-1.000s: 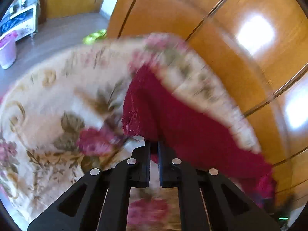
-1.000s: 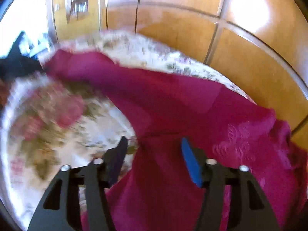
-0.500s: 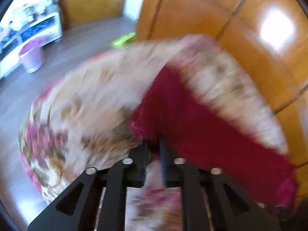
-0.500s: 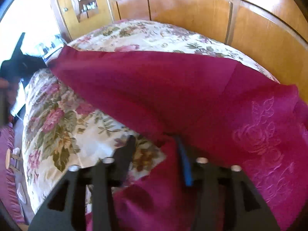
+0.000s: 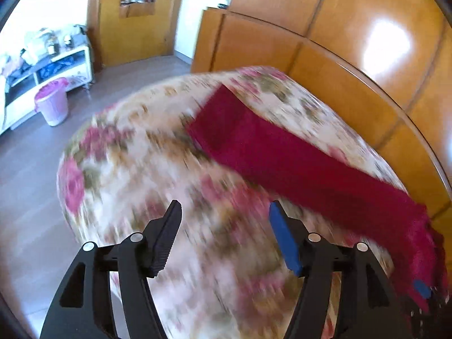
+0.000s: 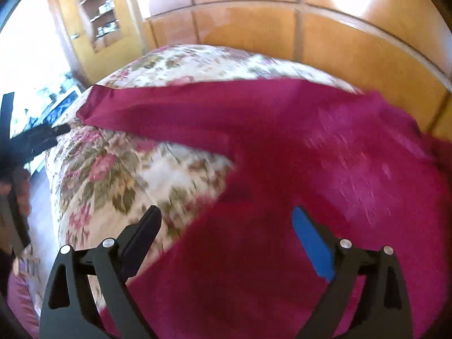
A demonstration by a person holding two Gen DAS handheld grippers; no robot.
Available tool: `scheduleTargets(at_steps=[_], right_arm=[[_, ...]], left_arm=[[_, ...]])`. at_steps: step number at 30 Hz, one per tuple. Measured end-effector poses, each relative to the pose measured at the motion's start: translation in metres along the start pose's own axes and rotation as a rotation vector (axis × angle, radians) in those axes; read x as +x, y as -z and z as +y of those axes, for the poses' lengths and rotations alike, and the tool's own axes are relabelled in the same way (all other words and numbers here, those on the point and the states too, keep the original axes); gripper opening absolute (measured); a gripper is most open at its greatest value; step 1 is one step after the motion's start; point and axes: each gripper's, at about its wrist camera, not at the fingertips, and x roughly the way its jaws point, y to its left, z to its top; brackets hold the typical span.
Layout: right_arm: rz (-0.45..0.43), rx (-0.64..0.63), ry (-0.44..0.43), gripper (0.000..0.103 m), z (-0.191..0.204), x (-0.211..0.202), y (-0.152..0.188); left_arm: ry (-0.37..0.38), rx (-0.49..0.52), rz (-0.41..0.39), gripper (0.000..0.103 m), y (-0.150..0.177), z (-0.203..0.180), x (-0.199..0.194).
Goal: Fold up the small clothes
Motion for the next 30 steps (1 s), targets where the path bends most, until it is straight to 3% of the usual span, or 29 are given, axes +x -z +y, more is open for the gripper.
scheduleTargets(at_steps=[8,11,19,27,30], right_arm=[[-0.052,0.023,0.079,0.091,-0.013,-0.048,0.037],[-0.086,0.049,0.111,0.083,-0.025,-0.071,0.051],[-0.172,0.133,0.223,0.081,-0.066,-0.137,0.092],[-0.215,0.389,0.275,0.081,-0.144,-0.178,0.141],[-0.206,0.461,0.293,0.071,-0.176,-0.19,0.159]], left_arm=[[0.133,0.065,0.07,0.064,0.071,-0.043,-0.04],[0.165,0.101,0.045,0.064,0.087,-0.062,-0.061],[0.247,0.232,0.032,0.064,0.125,-0.137,-0.097],[0.385,0.41,0.084,0.064,0.176,-0.216,-0.117],[0.415,0.466,0.146,0.064,0.199,-0.236,-0.115]])
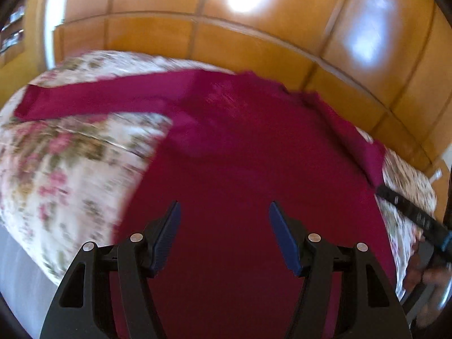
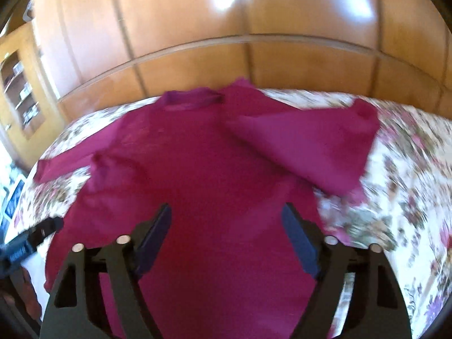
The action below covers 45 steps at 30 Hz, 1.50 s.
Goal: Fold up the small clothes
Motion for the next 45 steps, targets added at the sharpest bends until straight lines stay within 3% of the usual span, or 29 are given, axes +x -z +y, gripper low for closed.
scheduleTargets(at_steps=[6,10,18,24,25,26,27,30,32,35,36,39,40,42,44,45], right_arm=[[-0.01,0.244,0.071,0.064,-0.108,-0.014,-0.009],[-0.023,0.43,0.096,0.063,-0.177,-0.012,-0.016],[0.019,0.568,0.107,0.063,-0.242,0.054,-0.073],[0.067,0.53,0.144,0.063,-0.237,0.114,-0.109],[0.076,0.482,0.176,0.051,-0.231,0.119,-0.116],[0.099,0.419,0.211,0.015,-0.222,0.124,-0.123],[0.118,0.336,0.235,0.006,-0.211,0.125,-0.133],[0.031,0.177,0.299,0.006,-0.195,0.095,-0.158],[-0.035,0.155,0.341,0.006,-0.204,0.067,-0.17],[-0.133,0.186,0.467,0.006,-0.238,0.023,-0.186],[-0.155,0.215,0.53,0.006,-0.257,0.011,-0.188],[-0.154,0.345,0.629,0.006,-0.31,-0.006,-0.183],[-0.138,0.392,0.606,0.007,-0.325,-0.003,-0.181],[-0.112,0.497,0.543,0.019,-0.351,0.001,-0.171],[-0.134,0.538,0.54,0.068,-0.359,-0.002,-0.158],[-0.147,0.545,0.533,0.073,-0.357,-0.005,-0.15]], left_arm=[[-0.007,0.064,0.026,0.064,0.014,-0.019,0.013],[-0.023,0.047,0.062,0.064,0.017,-0.012,0.023],[-0.056,0.041,0.098,0.064,0.02,-0.004,0.034],[-0.085,0.051,0.107,0.064,0.017,-0.008,0.041],[-0.088,0.047,0.111,0.064,0.016,-0.008,0.042],[-0.093,0.045,0.115,0.064,0.015,-0.009,0.044],[-0.096,0.044,0.117,0.064,0.014,-0.009,0.045],[-0.097,0.039,0.117,0.064,0.012,-0.01,0.047],[-0.097,0.036,0.116,0.064,0.011,-0.011,0.048],[-0.091,0.03,0.115,0.064,0.011,-0.011,0.049],[-0.092,0.035,0.114,0.068,0.011,-0.012,0.05],[-0.095,0.056,0.114,0.07,0.012,-0.016,0.051],[-0.093,0.064,0.117,0.07,0.012,-0.017,0.052],[-0.087,0.07,0.118,0.07,0.012,-0.019,0.05],[-0.08,0.069,0.12,0.07,0.013,-0.018,0.047],[-0.082,0.07,0.122,0.07,0.014,-0.017,0.044]])
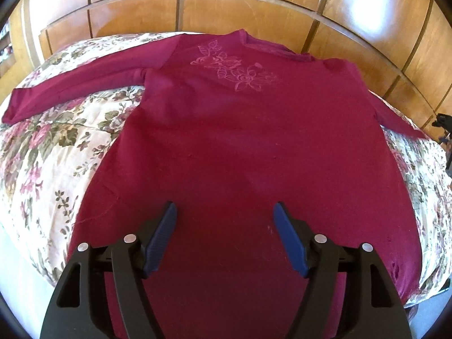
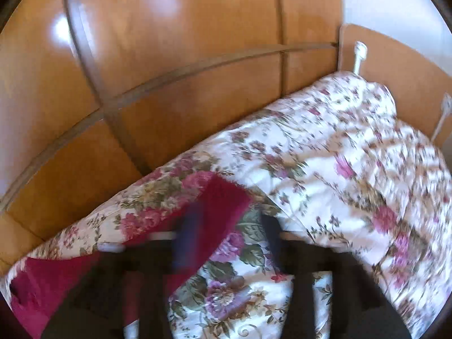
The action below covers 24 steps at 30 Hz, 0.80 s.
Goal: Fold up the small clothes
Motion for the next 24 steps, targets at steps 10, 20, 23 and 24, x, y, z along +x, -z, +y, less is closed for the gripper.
scheduleTargets(at_steps=[10,20,23,24], right_arm=[[0.331,-0.385,-0.442,0.075,0.052,-0.079,0.168],[0.477,-0.739,-0.528,0.046,0.089,-0.169,0.315],[0.528,-0.777,-0.568,0.015,0.095,-0.178,0.323],[0.528,-0.812,-0.549,0.016,0.097,-0.18,0.329]], left_arm=[[-0.119,-0.085,-0.045,0.076,0.017,0.068,-0.045],[-0.027,-0.157,0.028,0.055,0.052,0.102,-0.033],[0.006,-0.115,0.02,0.039,0.05,0.095,-0.032],[0.017,-0.106,0.018,0.032,0.048,0.094,-0.032]])
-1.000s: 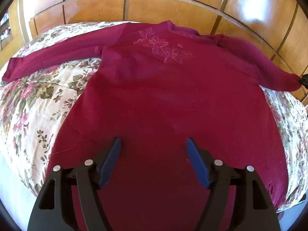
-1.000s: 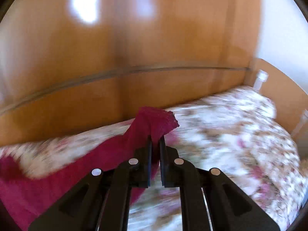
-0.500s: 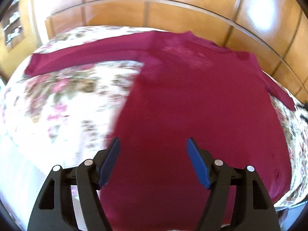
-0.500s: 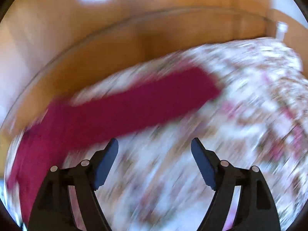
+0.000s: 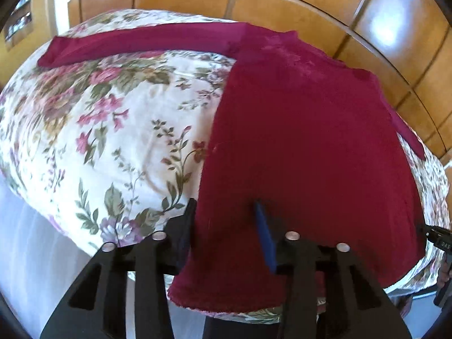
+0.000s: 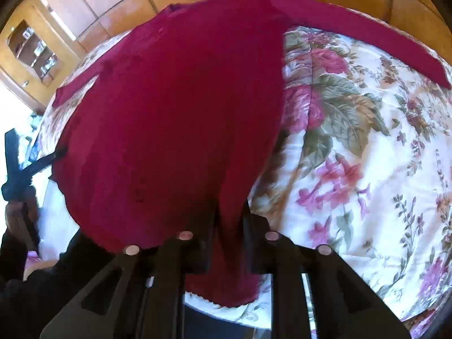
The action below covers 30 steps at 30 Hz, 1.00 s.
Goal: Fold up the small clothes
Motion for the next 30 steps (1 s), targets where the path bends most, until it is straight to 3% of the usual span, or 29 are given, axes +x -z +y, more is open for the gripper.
scheduleTargets(at_steps=[1,4,9,15,18,20,21,22,25,30], right_arm=[[0.001,-0.013,0.013,0.015,0.004,0.0,0.001],[-0.019,-0.007,0.022,0.008,0.007,-0.01,0.0],[-0.067,-0.021,-0.037,0.007,0.01,-0.05,0.017],[0.043,-0.045,-0.049,0.007,0.016,-0.023,0.039],[0.001,0.007,-0.112,0.016,0.002,-0.031,0.022],[-0.074,0.052,-0.076,0.054,-0.018,-0.043,0.004],[-0.099,0.083,-0.062,0.057,-0.032,-0.047,-0.001],[-0.12,0.123,-0.046,0.057,-0.047,-0.049,-0.009],[-0.181,0.304,0.033,0.058,-0.111,-0.049,-0.037],[-0.301,0.71,0.138,0.057,-0.243,-0.047,-0.079]], left_arm=[[0.012,0.005,0.0,0.022,-0.002,-0.001,0.0],[0.044,0.019,-0.003,0.009,-0.006,-0.001,-0.003],[0.078,0.035,-0.018,0.007,-0.004,0.006,-0.022],[0.019,0.052,0.033,0.008,0.009,0.013,-0.018],[0.014,0.039,0.014,0.01,0.004,0.01,-0.026],[-0.011,0.051,-0.04,0.029,-0.005,0.003,-0.034],[-0.022,0.05,-0.07,0.043,-0.009,-0.001,-0.038],[-0.024,0.046,-0.106,0.047,-0.016,-0.006,-0.04],[-0.003,0.064,-0.148,0.047,-0.036,-0.028,-0.035],[0.011,0.159,-0.123,0.047,-0.06,-0.079,-0.003]])
